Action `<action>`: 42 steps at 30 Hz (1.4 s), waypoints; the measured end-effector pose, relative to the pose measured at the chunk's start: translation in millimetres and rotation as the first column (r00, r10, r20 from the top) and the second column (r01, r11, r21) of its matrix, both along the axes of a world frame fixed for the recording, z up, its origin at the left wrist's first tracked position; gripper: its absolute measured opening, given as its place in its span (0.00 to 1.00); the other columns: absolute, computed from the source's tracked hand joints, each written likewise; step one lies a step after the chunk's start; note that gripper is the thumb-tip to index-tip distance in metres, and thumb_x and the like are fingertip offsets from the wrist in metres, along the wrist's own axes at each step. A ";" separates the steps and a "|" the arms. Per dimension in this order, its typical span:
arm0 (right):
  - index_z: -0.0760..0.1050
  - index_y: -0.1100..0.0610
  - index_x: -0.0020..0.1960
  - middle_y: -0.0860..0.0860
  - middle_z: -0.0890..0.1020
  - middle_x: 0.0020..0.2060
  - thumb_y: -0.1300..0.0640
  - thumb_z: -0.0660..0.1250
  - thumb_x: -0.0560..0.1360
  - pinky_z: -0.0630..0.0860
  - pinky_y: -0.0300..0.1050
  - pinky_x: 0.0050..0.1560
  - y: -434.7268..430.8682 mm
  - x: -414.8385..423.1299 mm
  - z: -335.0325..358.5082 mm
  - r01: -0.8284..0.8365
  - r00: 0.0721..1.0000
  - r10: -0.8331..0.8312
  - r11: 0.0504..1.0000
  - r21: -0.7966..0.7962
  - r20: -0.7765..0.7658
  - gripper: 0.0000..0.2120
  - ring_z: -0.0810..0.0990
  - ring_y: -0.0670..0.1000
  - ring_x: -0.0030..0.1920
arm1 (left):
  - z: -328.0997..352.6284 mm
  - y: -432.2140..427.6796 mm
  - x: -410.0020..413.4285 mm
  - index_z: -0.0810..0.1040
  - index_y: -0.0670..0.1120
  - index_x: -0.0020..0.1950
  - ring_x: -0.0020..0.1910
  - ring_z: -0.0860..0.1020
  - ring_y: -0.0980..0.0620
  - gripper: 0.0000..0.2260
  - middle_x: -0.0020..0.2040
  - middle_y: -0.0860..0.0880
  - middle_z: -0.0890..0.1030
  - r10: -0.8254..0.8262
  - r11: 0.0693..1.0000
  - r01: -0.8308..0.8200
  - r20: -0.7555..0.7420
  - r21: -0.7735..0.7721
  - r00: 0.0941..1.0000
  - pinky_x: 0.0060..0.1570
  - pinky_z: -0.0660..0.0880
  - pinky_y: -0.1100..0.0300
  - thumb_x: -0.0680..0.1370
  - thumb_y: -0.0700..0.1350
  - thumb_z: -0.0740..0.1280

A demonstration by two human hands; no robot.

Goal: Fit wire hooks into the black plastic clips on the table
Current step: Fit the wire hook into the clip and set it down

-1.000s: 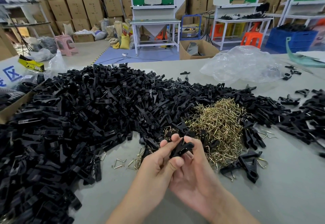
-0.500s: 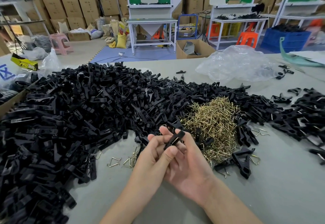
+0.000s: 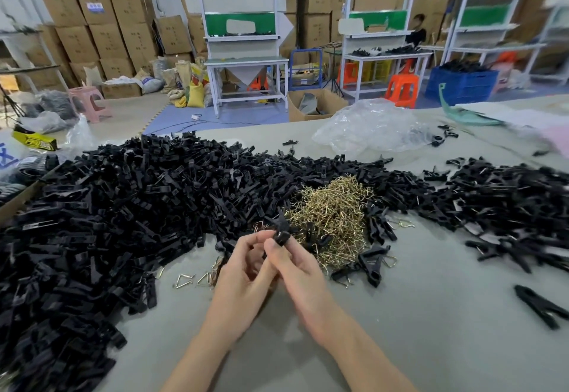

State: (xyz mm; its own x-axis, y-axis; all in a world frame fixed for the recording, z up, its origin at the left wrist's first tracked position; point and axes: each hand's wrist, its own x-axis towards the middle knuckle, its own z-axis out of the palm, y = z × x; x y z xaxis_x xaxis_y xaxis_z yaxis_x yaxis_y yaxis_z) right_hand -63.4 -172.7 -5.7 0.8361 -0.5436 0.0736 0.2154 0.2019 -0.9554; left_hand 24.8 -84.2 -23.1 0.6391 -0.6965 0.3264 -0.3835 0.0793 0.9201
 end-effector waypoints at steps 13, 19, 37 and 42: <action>0.54 0.62 0.79 0.61 0.76 0.68 0.41 0.65 0.79 0.76 0.55 0.65 -168.1 -112.1 77.6 0.359 0.928 -0.368 0.855 0.373 -0.051 0.40 0.76 0.58 0.63 | 1.5 0.7 -15.3 0.73 0.64 0.55 0.35 0.79 0.58 0.22 0.39 0.59 0.82 0.019 0.971 -0.123 0.450 0.204 0.893 0.35 0.73 0.58 0.77 0.73 0.46; 0.77 0.54 0.62 0.53 0.86 0.51 0.56 0.64 0.82 0.80 0.45 0.48 -95.6 -82.5 42.7 0.313 0.927 -0.309 0.950 -0.014 -0.211 0.10 0.83 0.50 0.46 | 6.4 -3.0 -19.8 0.75 0.59 0.53 0.36 0.77 0.61 0.12 0.36 0.61 0.79 0.143 0.931 -0.297 0.537 0.211 0.831 0.34 0.68 0.64 0.82 0.60 0.55; 0.71 0.48 0.73 0.47 0.76 0.67 0.47 0.62 0.81 0.68 0.49 0.64 -1.0 40.1 -21.5 -0.055 0.777 -0.613 0.161 -0.985 -0.143 0.21 0.72 0.52 0.66 | -10.2 19.6 34.8 0.56 0.54 0.80 0.76 0.63 0.47 0.29 0.78 0.48 0.63 0.189 0.639 -0.611 0.674 0.468 0.714 0.74 0.58 0.51 0.81 0.64 0.52; 0.83 0.49 0.56 0.47 0.83 0.53 0.48 0.73 0.74 0.75 0.51 0.51 -6.0 49.6 -25.0 -0.016 0.755 -0.654 0.067 -0.998 -0.056 0.11 0.80 0.54 0.54 | -11.7 16.4 44.7 0.67 0.57 0.74 0.68 0.71 0.50 0.22 0.68 0.52 0.75 0.189 0.680 -0.603 0.695 0.418 0.694 0.68 0.63 0.52 0.81 0.60 0.57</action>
